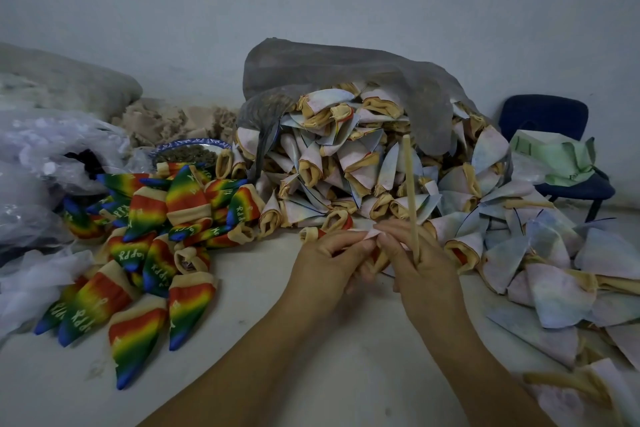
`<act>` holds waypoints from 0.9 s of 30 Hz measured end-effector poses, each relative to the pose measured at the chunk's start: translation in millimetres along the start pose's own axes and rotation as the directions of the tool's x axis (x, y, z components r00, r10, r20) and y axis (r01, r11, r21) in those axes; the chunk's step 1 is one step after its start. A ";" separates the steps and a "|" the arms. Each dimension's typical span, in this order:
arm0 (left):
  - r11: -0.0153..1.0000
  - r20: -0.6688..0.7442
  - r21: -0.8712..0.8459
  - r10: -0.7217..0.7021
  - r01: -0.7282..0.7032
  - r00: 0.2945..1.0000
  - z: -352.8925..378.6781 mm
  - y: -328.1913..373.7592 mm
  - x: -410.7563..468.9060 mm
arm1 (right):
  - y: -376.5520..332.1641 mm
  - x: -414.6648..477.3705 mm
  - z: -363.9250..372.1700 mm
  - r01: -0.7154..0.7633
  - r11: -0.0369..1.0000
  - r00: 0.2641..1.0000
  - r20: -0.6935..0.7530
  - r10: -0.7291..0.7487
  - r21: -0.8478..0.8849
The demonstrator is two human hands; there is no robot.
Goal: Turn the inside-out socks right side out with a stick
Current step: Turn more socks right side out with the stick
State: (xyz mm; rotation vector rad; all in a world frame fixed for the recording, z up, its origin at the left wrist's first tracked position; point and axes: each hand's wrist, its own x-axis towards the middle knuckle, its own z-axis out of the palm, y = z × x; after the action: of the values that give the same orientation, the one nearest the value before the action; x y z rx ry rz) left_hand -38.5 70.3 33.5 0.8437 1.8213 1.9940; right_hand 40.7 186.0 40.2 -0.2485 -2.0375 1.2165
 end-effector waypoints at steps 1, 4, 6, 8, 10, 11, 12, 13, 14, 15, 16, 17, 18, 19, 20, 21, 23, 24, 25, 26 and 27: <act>0.999 0.004 -0.040 -0.012 0.012 1.000 -0.1 0.4 0.1 | 0.7 0.1 0.3 0.001 1.000 1.000 -0.009 -0.001 0.005; 0.986 0.045 -0.147 -0.069 0.075 0.997 0.0 2.4 0.0 | 0.1 0.0 2.6 -0.049 0.997 0.998 -0.037 0.051 0.054; 0.973 0.094 -0.190 -0.118 0.134 0.989 0.9 1.7 0.0 | -1.1 0.9 4.2 -0.131 0.982 0.989 -0.050 0.139 0.135; 0.941 0.151 -0.272 -0.165 0.202 0.975 3.1 3.1 0.3 | -2.5 1.4 4.8 -0.213 0.949 0.974 -0.025 0.225 0.234; 0.887 0.210 -0.388 -0.179 0.250 0.961 5.5 6.6 0.7 | -2.4 1.8 7.2 -0.279 0.885 0.959 0.059 0.278 0.373; 0.857 0.226 -0.441 -0.182 0.267 0.957 5.9 7.9 0.9 | -2.1 2.1 8.7 -0.308 0.838 0.950 0.106 0.293 0.451; 0.831 0.234 -0.483 -0.183 0.278 0.955 5.8 8.7 1.1 | -2.3 2.5 9.7 -0.326 0.793 0.945 0.142 0.296 0.515; 0.812 0.235 -0.512 -0.180 0.279 0.955 5.5 8.7 1.2 | -2.4 2.8 10.0 -0.326 0.772 0.945 0.161 0.285 0.546; 0.799 0.233 -0.534 -0.177 0.279 0.956 4.9 8.3 1.1 | -2.7 2.9 10.2 -0.312 0.780 0.950 0.158 0.269 0.543; 0.792 0.227 -0.546 -0.175 0.274 0.958 4.1 7.3 1.0 | -2.7 2.5 10.4 -0.291 0.806 0.957 0.140 0.256 0.515; 0.796 0.209 -0.545 -0.176 0.264 0.962 3.5 6.1 0.9 | -2.5 1.7 10.5 -0.273 0.841 0.962 0.117 0.247 0.467; 0.811 0.179 -0.529 -0.181 0.249 0.967 2.6 5.0 1.3 | -2.0 0.6 10.8 -0.261 0.874 0.965 0.093 0.245 0.410; 0.829 0.145 -0.507 -0.187 0.235 0.972 2.5 4.4 1.9 | -1.5 -0.5 10.8 -0.249 0.901 0.968 0.067 0.242 0.356; 0.844 0.114 -0.487 -0.192 0.223 0.975 3.2 3.9 2.0 | -0.5 -1.1 10.6 -0.236 0.922 0.971 0.041 0.235 0.308; 0.855 0.089 -0.474 -0.190 0.209 0.978 4.4 3.8 1.9 | 0.3 -1.5 10.2 -0.223 0.938 0.974 0.014 0.228 0.264; 0.866 0.066 -0.463 -0.178 0.189 0.982 5.5 3.4 2.0 | 1.0 -1.6 10.2 -0.216 0.951 0.974 -0.011 0.224 0.222; 0.888 0.027 -0.435 -0.153 0.150 0.988 7.1 4.5 1.3 | 1.0 -2.0 9.9 -0.228 0.961 0.971 -0.038 0.237 0.158; 0.898 0.009 -0.419 -0.148 0.139 0.989 7.4 5.0 0.8 | 0.9 -2.5 10.0 -0.248 0.959 0.966 -0.039 0.256 0.140; 0.907 -0.011 -0.401 -0.148 0.131 0.989 7.3 5.0 0.4 | 1.1 -3.4 10.5 -0.275 0.953 0.959 -0.033 0.281 0.127; 0.917 -0.033 -0.379 -0.149 0.126 0.988 7.1 4.8 0.2 | 1.3 -4.3 11.3 -0.306 0.944 0.950 -0.021 0.310 0.120; 0.930 -0.057 -0.347 -0.152 0.123 0.987 6.6 4.3 0.2 | 1.2 -5.0 12.2 -0.331 0.936 0.943 -0.004 0.334 0.117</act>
State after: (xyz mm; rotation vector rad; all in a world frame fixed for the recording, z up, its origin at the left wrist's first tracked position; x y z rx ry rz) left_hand -33.9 75.0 37.9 0.5196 1.4611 2.1920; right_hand 35.7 175.8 33.3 -0.5681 -1.9475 1.5228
